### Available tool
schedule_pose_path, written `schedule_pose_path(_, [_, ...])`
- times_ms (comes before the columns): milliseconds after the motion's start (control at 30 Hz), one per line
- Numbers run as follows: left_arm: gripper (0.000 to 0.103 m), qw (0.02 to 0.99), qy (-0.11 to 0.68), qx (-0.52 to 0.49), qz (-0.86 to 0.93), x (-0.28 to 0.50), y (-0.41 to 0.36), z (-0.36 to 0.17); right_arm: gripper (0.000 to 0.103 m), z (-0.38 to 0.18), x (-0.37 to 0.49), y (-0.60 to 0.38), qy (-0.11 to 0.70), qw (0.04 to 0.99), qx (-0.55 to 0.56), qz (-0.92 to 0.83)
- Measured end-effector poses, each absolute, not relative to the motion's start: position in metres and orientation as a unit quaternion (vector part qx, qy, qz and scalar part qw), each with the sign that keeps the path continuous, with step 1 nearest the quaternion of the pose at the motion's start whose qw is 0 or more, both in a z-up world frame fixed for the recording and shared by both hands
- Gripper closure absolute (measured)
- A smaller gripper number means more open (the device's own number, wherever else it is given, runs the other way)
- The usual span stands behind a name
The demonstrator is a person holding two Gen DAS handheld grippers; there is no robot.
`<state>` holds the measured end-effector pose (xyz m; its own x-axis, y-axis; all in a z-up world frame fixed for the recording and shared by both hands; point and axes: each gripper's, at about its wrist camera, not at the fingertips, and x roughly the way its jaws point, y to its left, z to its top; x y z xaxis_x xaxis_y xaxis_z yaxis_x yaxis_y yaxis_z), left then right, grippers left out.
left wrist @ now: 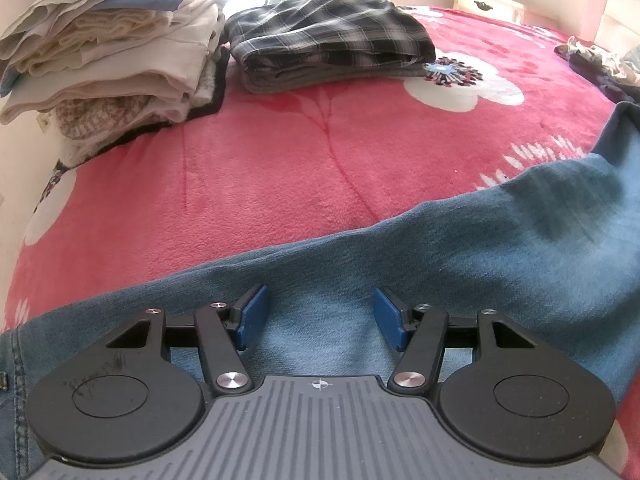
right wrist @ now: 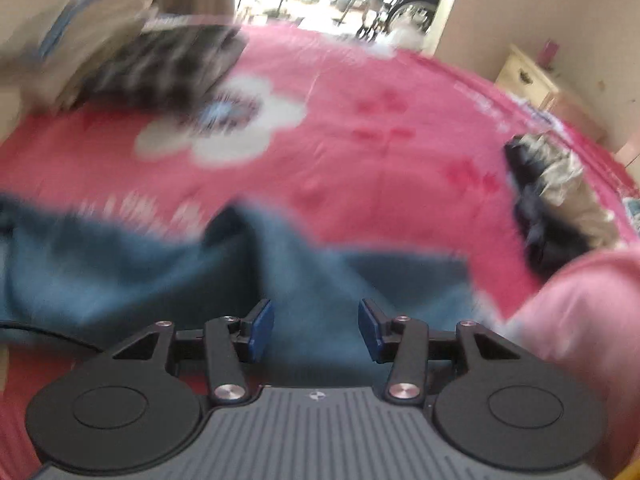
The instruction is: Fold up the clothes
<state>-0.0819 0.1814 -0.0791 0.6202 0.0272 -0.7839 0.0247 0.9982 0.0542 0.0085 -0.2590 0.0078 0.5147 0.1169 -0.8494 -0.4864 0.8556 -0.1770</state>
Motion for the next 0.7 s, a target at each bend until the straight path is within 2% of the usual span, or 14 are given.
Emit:
schedule_pose_path(133, [0.044, 0.901, 0.433, 0.028, 0.003, -0.083, 0.181, -0.079, 0.056, -0.03, -0.007, -0.251, 0.457, 0.856, -0.216, 0.111])
schedule_pose_path(200, [0.044, 0.901, 0.433, 0.028, 0.003, -0.083, 0.181, -0.079, 0.071, -0.042, -0.009, -0.251, 0.454, 0.859, -0.22, 0.082])
schedule_pose_path(233, [0.044, 0.901, 0.433, 0.028, 0.003, -0.083, 0.181, -0.079, 0.089, -0.043, -0.008, -0.255, 0.456, 0.859, -0.22, 0.075])
schedule_pose_path(267, [0.044, 0.901, 0.433, 0.028, 0.003, -0.083, 0.181, -0.079, 0.094, -0.039, -0.005, -0.257, 0.452, 0.862, -0.218, 0.075])
schedule_pose_path(333, [0.044, 0.901, 0.434, 0.027, 0.003, -0.083, 0.181, -0.078, 0.096, -0.021, 0.002, -0.261, 0.425, 0.872, -0.235, 0.069])
schedule_pose_path(500, [0.044, 0.902, 0.432, 0.027, 0.003, -0.084, 0.181, -0.079, 0.095, 0.031, 0.052, -0.279, 0.356, 0.903, -0.239, 0.017])
schedule_pose_path(567, [0.044, 0.902, 0.431, 0.028, 0.002, -0.084, 0.181, -0.079, 0.071, 0.037, 0.081, -0.288, 0.335, 0.91, -0.243, -0.028])
schedule_pose_path(600, [0.043, 0.902, 0.431, 0.028, 0.002, -0.084, 0.181, -0.079, 0.067, 0.037, 0.092, -0.293, 0.325, 0.912, -0.245, -0.055])
schedule_pose_path(700, [0.044, 0.902, 0.43, 0.028, 0.001, -0.084, 0.182, -0.079, 0.063, 0.045, 0.103, -0.305, 0.299, 0.926, -0.211, -0.092])
